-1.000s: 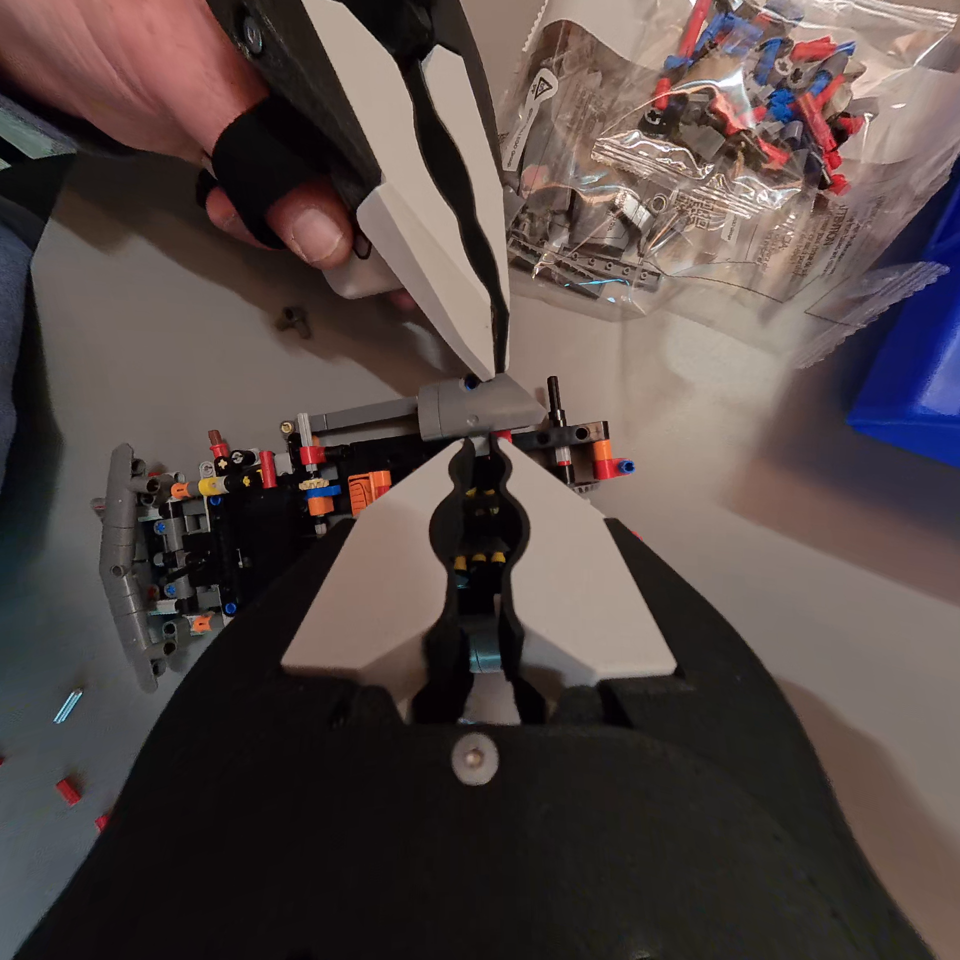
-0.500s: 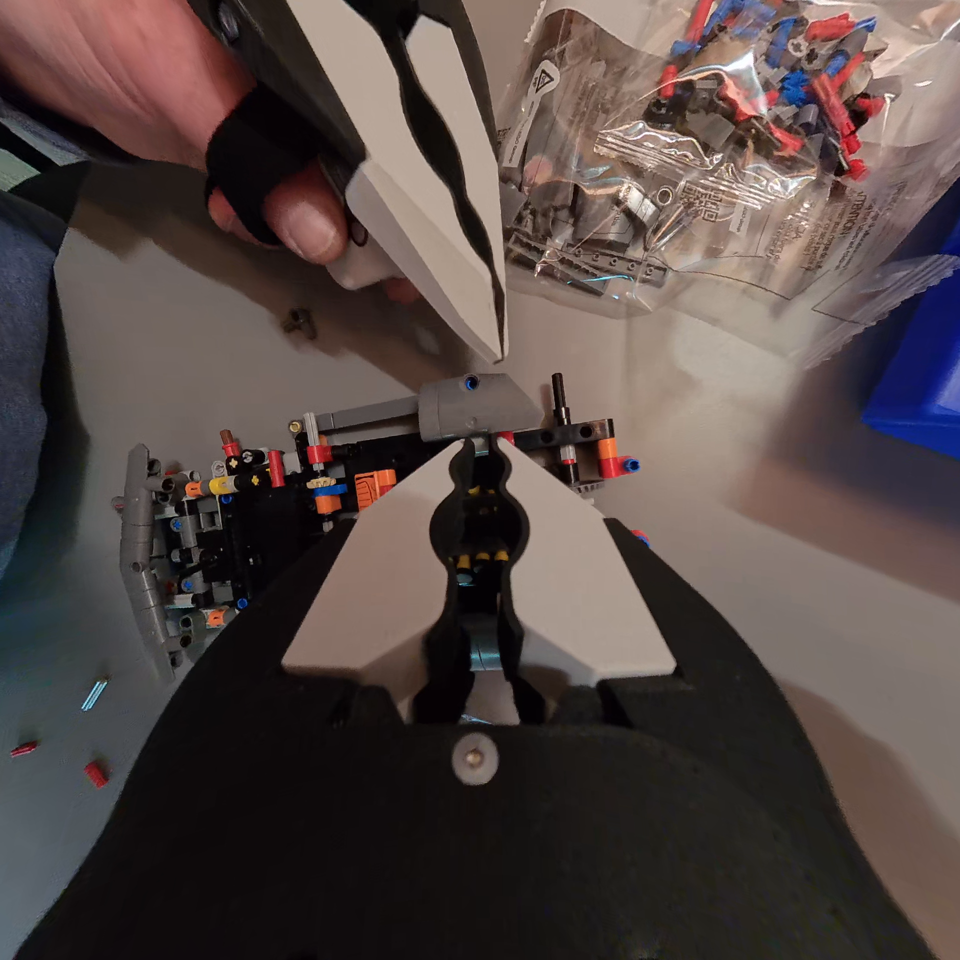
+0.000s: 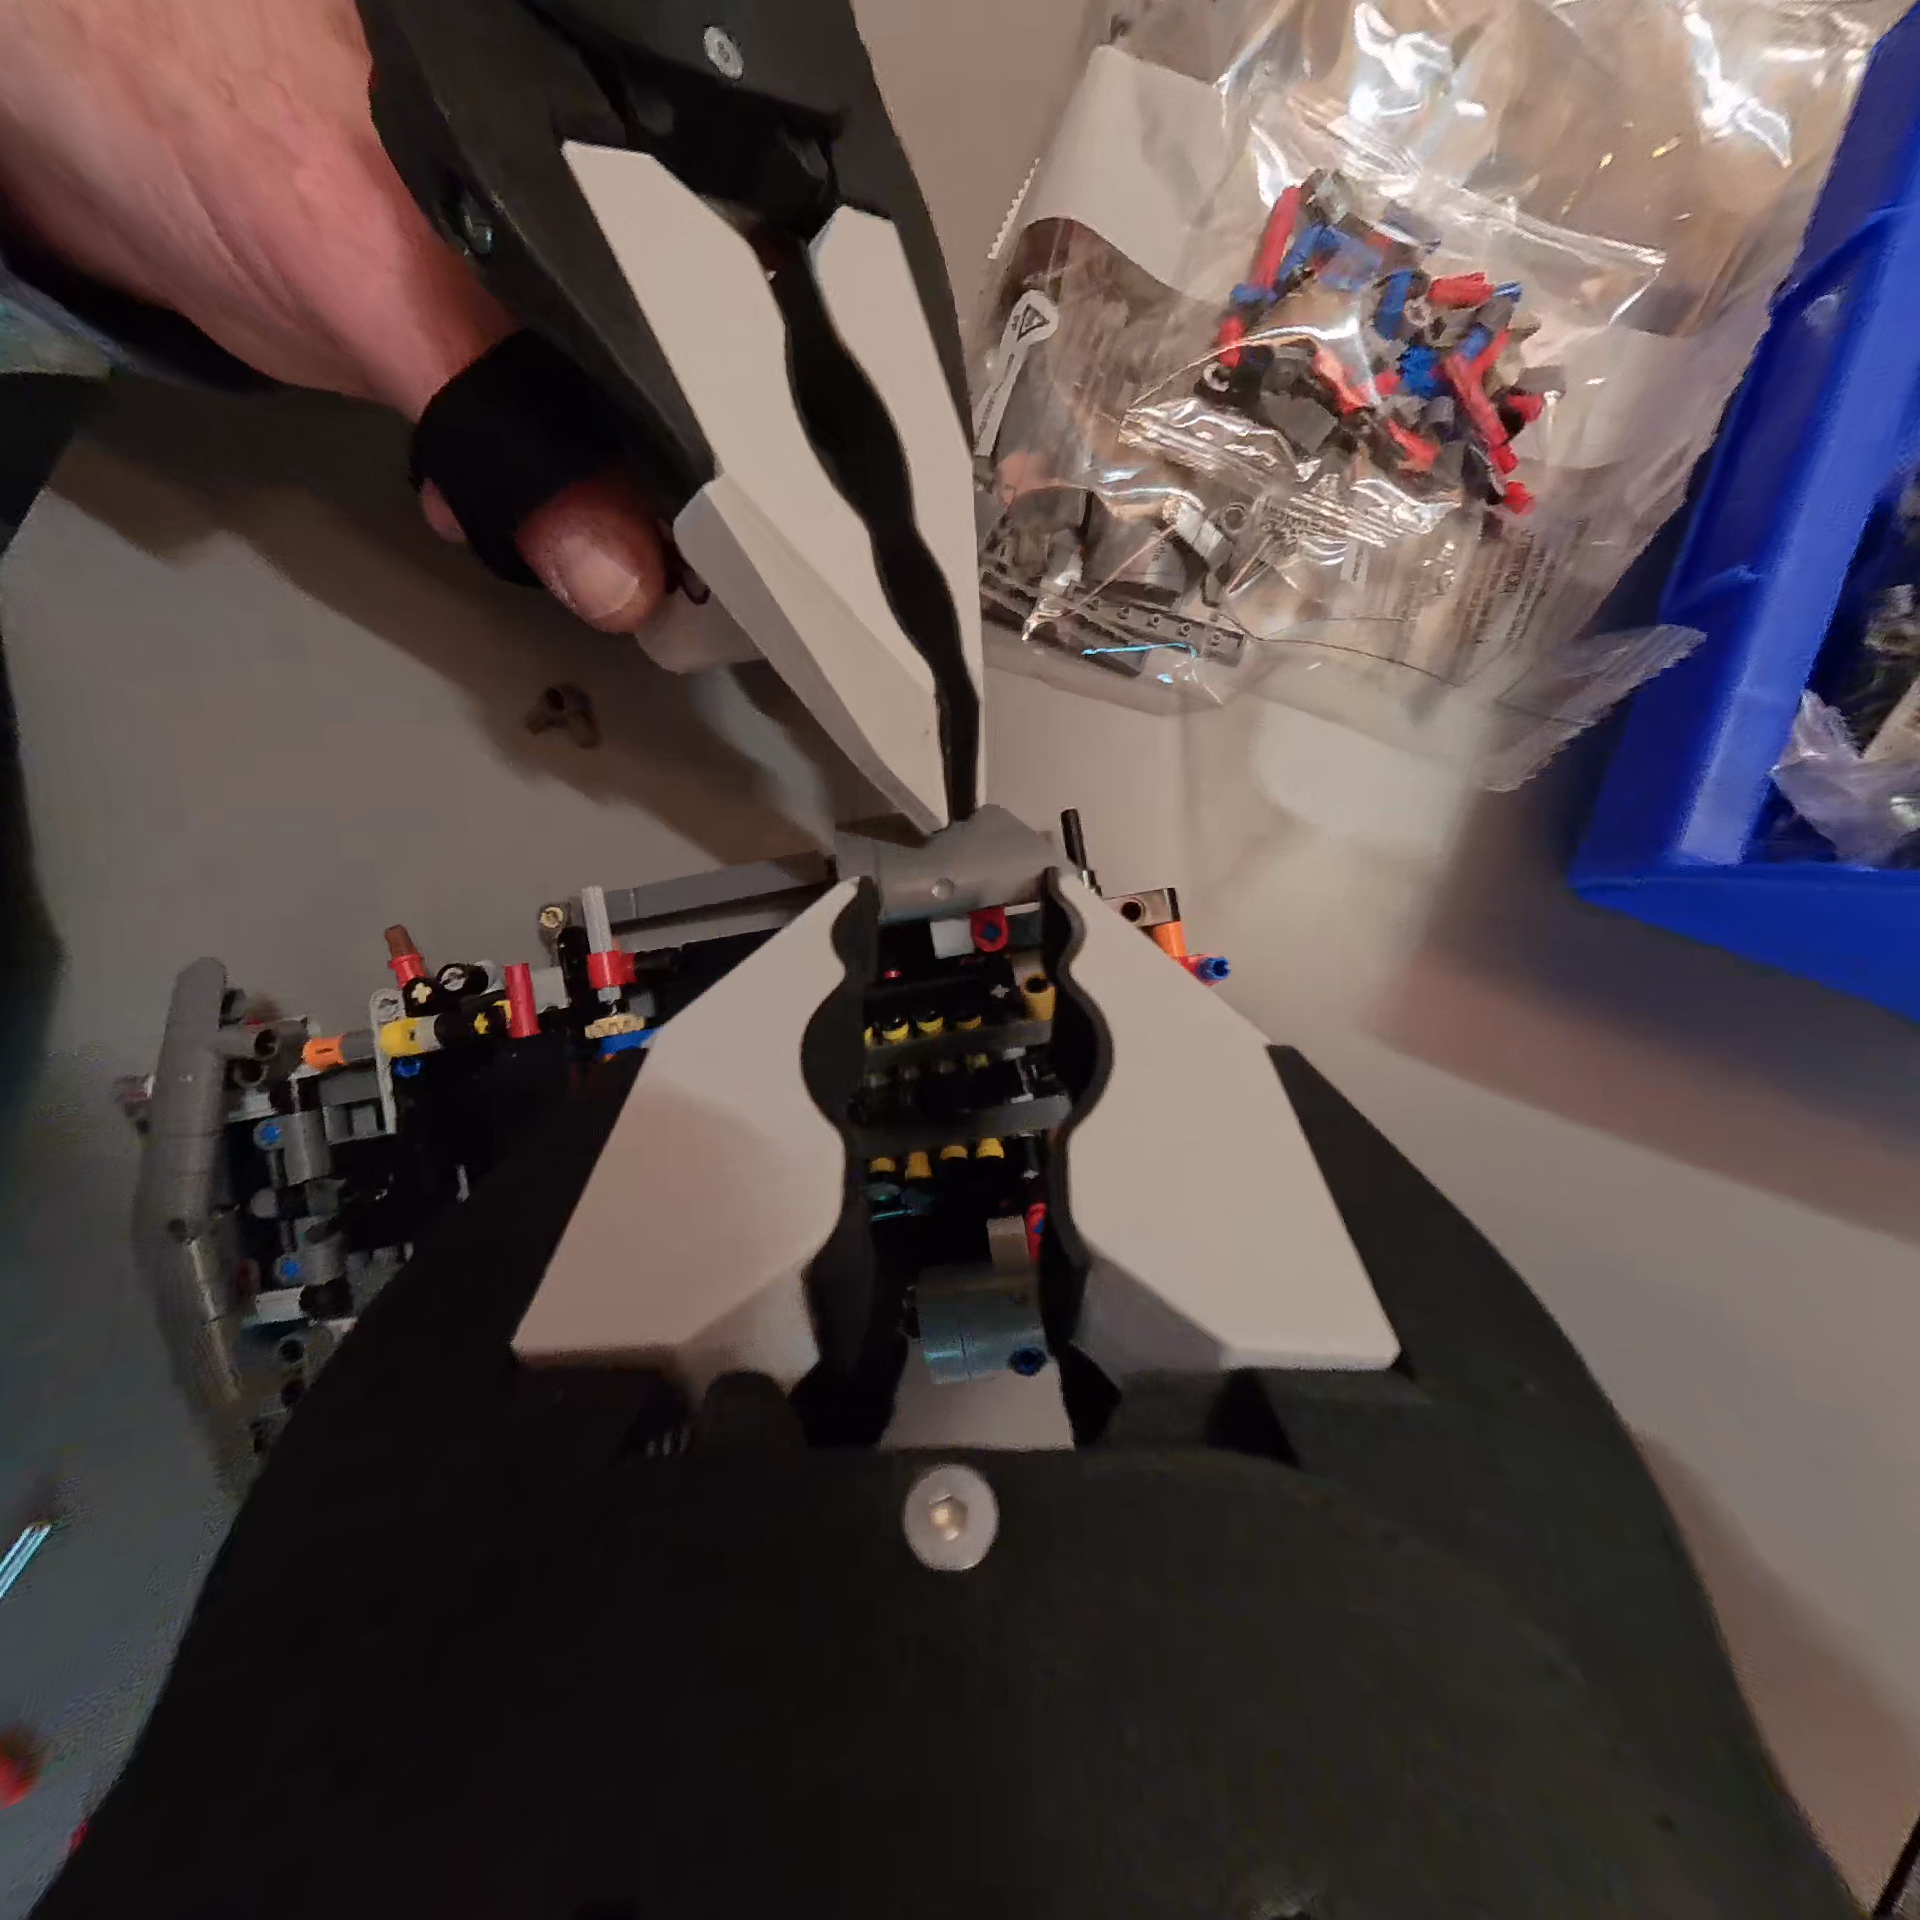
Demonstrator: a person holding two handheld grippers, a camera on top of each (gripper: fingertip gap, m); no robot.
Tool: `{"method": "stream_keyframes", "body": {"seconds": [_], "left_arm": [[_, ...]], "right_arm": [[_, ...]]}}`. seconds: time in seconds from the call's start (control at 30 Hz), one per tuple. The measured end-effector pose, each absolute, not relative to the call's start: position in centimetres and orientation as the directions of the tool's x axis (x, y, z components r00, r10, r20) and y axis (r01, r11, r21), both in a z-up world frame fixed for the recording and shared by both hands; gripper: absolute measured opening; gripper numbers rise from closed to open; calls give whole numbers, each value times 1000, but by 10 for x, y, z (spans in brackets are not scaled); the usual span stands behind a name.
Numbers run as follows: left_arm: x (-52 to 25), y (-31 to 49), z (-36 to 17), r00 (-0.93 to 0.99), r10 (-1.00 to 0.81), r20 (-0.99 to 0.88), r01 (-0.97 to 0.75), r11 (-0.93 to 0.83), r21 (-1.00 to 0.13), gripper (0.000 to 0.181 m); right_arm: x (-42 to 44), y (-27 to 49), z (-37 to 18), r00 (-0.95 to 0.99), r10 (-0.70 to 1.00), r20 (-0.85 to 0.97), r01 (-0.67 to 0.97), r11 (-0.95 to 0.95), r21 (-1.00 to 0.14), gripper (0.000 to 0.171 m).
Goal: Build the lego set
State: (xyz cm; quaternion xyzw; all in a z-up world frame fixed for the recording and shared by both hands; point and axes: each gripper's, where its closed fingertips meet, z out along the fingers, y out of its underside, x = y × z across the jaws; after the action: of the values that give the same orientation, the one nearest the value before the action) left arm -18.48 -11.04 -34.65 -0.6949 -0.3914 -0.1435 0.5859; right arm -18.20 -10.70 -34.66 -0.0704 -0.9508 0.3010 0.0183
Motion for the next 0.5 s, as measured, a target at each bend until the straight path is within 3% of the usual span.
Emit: {"method": "stream_keyframes", "body": {"seconds": [0.23,0.5], "left_arm": [[-182,-110,-350,666,397,631,700,-41,-713,0],[-183,-108,-351,667,396,632,701,-44,-712,0]], "right_arm": [[-179,-113,-347,-986,165,-28,147,780,-609,2],[-180,-113,-348,-979,190,-79,196,746,-636,0]]}}
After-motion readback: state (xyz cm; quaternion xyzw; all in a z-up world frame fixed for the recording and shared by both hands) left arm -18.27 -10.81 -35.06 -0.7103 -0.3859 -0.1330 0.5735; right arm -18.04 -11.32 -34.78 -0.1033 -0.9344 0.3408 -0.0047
